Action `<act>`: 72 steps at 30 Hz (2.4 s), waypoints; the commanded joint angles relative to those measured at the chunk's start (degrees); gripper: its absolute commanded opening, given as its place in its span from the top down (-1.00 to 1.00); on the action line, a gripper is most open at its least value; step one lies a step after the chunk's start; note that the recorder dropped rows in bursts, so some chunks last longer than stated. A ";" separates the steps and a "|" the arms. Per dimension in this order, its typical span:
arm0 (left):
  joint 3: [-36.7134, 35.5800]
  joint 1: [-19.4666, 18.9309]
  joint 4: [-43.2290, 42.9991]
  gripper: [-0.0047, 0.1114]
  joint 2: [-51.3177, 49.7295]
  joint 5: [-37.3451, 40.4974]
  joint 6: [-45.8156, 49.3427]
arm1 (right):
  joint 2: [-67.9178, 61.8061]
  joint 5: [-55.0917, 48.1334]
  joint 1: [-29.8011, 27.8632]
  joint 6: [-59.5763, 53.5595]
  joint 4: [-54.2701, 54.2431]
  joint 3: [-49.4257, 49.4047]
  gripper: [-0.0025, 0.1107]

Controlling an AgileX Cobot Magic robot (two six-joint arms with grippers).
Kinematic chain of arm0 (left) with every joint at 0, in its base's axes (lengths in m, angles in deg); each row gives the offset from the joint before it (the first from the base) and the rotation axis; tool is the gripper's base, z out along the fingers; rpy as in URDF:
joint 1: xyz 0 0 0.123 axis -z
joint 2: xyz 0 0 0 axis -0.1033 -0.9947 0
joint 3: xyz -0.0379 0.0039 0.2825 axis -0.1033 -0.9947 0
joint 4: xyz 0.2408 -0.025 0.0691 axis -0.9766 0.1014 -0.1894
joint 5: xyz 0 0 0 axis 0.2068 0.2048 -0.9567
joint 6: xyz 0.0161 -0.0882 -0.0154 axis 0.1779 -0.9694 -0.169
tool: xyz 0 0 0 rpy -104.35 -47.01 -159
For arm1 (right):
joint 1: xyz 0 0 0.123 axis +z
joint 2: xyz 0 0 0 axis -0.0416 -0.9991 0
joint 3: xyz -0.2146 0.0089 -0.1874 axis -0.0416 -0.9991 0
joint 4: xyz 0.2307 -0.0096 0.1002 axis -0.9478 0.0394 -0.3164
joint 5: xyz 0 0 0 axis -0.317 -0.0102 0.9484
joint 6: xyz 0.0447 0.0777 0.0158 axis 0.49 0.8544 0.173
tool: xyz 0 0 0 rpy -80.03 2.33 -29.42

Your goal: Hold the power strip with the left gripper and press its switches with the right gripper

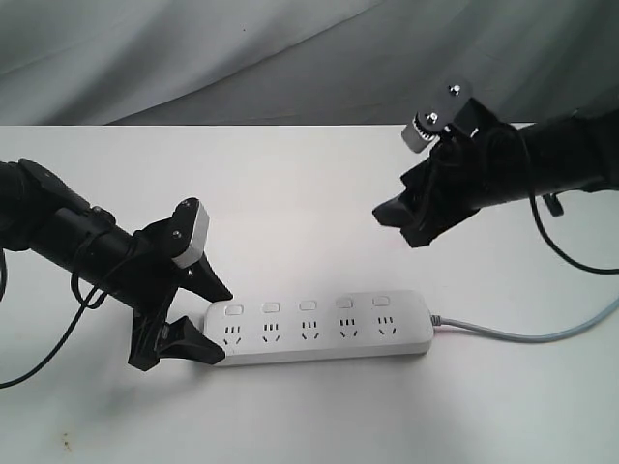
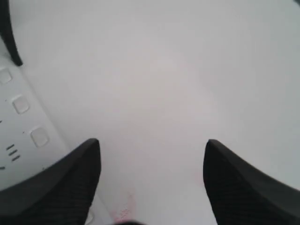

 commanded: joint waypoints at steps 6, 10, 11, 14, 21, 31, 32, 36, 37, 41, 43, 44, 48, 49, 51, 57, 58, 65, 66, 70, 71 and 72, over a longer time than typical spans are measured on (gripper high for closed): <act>0.40 0.26 0.43 0.15 -0.05 0.17 0.40 | 11.11 17.70 -0.11 11.45 -0.97 -0.10 -0.08; 0.40 0.16 0.43 0.15 -0.05 0.17 0.40 | 17.26 22.76 -0.11 13.11 -0.72 -0.10 -0.08; 0.40 0.16 0.43 0.15 -0.05 0.17 0.40 | 19.12 23.74 -0.11 13.11 -0.69 -0.10 -0.08; 0.40 0.16 0.43 0.15 -0.05 0.17 0.40 | 24.43 27.04 -0.11 13.11 -0.69 -0.10 -0.08; 0.40 0.16 0.43 0.15 -0.05 0.17 0.40 | 37.20 32.27 -0.11 13.11 -0.79 -0.10 -0.08; 0.40 0.16 0.43 0.15 -0.05 0.17 0.40 | 51.81 32.27 -0.11 13.11 -9.73 -0.10 0.30; 0.40 0.16 0.43 0.15 -0.05 0.17 0.40 | 52.61 32.27 -0.11 13.11 -10.50 -0.10 0.38; 0.40 0.16 0.43 0.15 -0.05 0.17 0.40 | 56.46 32.03 -0.11 13.11 -12.25 -0.10 0.75; 0.40 0.16 0.43 0.15 -0.05 0.17 0.40 | 57.40 31.94 -0.11 13.11 -12.25 -0.10 0.83; 0.40 0.16 0.43 0.15 -0.05 0.17 0.40 | 61.23 30.81 -0.11 13.11 -12.35 -0.10 0.96; 0.40 0.16 0.43 0.15 -0.05 0.17 0.40 | 62.84 30.81 -0.11 13.22 -12.35 -0.10 0.96; 0.40 0.16 0.43 0.15 -0.05 0.17 0.40 | 63.78 30.81 -0.11 13.22 -12.35 -0.10 0.96; 0.40 0.16 0.43 0.15 -0.05 0.17 0.40 | 66.87 30.81 -0.11 13.22 -12.35 -0.10 0.96; 0.40 0.16 0.43 0.15 -0.05 0.17 0.40 | 67.41 30.81 -0.11 13.22 -12.35 -0.10 0.96; 0.40 0.16 0.43 0.15 -0.05 0.17 0.40 | 68.35 30.81 -0.11 13.22 -12.35 -0.10 0.96; 0.40 0.16 0.43 0.15 -0.05 0.17 0.40 | 69.12 30.81 -0.11 13.22 -12.35 -0.10 0.96; 0.40 0.16 0.43 0.15 -0.05 0.17 0.40 | 69.12 30.81 -0.11 13.22 -12.35 -0.10 0.96; 0.40 0.16 0.43 0.15 -0.05 0.17 0.40 | 69.11 31.05 -0.11 13.22 -12.35 -0.10 0.96; 0.40 0.16 0.43 0.15 -0.05 0.17 0.40 | 69.11 32.72 -0.11 13.10 -12.25 -0.10 0.96; 0.40 0.16 0.43 0.15 -0.05 0.17 0.40 | 70.16 36.67 -0.11 18.06 -20.15 -0.37 0.96; 0.40 0.16 0.43 0.15 -0.05 0.17 0.40 | 70.80 36.76 -0.11 19.96 -21.62 -0.55 0.96; 0.40 0.16 0.43 0.15 -0.05 0.17 0.40 | 71.39 37.38 -0.11 23.09 -23.06 -1.24 0.96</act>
